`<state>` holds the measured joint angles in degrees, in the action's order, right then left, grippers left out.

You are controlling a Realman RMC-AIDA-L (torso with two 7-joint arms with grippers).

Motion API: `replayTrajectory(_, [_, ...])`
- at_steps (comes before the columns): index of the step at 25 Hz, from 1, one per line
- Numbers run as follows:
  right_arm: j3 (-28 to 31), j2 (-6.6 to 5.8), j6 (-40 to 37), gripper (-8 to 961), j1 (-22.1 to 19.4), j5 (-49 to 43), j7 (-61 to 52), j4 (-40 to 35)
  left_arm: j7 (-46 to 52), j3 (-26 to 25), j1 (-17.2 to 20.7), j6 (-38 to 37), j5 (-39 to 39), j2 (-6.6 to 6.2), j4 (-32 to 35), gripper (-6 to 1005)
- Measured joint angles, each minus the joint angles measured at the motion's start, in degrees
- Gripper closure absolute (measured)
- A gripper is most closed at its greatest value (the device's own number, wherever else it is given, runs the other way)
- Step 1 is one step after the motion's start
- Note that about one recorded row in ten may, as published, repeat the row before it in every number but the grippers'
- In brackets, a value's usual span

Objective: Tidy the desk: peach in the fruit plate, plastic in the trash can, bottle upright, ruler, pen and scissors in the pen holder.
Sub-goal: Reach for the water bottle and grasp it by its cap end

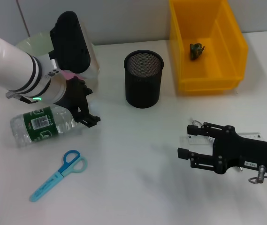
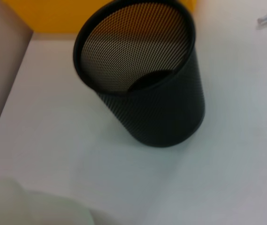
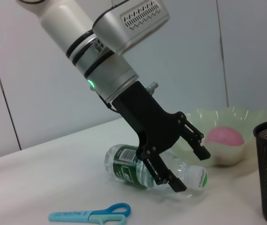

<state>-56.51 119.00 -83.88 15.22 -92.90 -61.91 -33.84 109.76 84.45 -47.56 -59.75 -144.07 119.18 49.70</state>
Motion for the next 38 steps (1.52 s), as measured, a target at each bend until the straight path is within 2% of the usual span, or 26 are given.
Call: replayTrajectory(38, [0.1, -0.21, 1.3, 246, 0.9, -0.3, -0.1, 1.6, 3.4, 0.5, 1.5, -3.6, -7.3, -0.01, 1.8, 218])
